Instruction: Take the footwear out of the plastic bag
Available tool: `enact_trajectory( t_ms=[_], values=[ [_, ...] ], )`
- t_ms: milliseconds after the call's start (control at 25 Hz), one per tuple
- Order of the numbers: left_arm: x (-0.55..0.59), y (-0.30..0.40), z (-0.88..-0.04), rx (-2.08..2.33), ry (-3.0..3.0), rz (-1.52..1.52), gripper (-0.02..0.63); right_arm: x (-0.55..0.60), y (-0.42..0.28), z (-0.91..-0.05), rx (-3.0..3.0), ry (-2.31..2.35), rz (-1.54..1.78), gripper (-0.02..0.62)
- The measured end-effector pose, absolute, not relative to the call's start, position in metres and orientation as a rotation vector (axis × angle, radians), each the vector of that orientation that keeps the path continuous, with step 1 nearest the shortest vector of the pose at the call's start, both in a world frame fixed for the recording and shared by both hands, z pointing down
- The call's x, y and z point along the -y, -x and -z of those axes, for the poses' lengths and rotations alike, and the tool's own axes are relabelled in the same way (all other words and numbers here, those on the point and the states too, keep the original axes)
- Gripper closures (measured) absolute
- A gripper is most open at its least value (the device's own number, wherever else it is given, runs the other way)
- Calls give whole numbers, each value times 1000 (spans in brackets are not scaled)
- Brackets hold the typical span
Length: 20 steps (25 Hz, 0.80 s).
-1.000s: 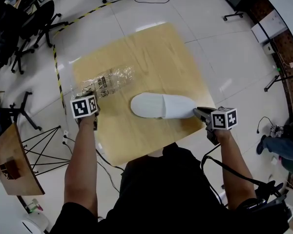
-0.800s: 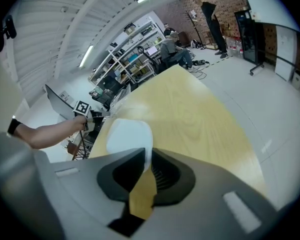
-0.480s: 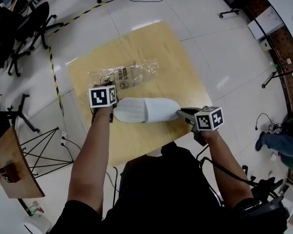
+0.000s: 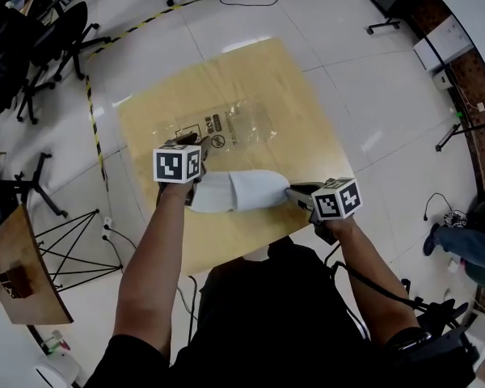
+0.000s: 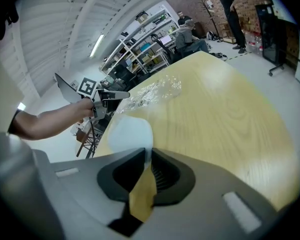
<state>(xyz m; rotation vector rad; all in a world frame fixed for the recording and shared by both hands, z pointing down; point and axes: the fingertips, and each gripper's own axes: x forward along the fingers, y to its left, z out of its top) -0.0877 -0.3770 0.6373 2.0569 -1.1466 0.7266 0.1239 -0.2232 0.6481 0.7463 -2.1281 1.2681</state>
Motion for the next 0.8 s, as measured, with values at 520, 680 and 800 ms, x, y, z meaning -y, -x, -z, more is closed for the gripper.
enact_trajectory(
  t_ms=[520, 680, 800],
  values=[
    [265, 151, -556, 1172, -2129, -606, 598, 217, -134, -632, 2054, -978, -1070, 516],
    [218, 149, -548, 1087, -2146, -529, 598, 197, -128, -580, 2208, -1122, -1120, 595],
    [180, 141, -554, 1002, -2181, -556, 598, 183, -116, -536, 2352, -1218, -1194, 595]
  ],
)
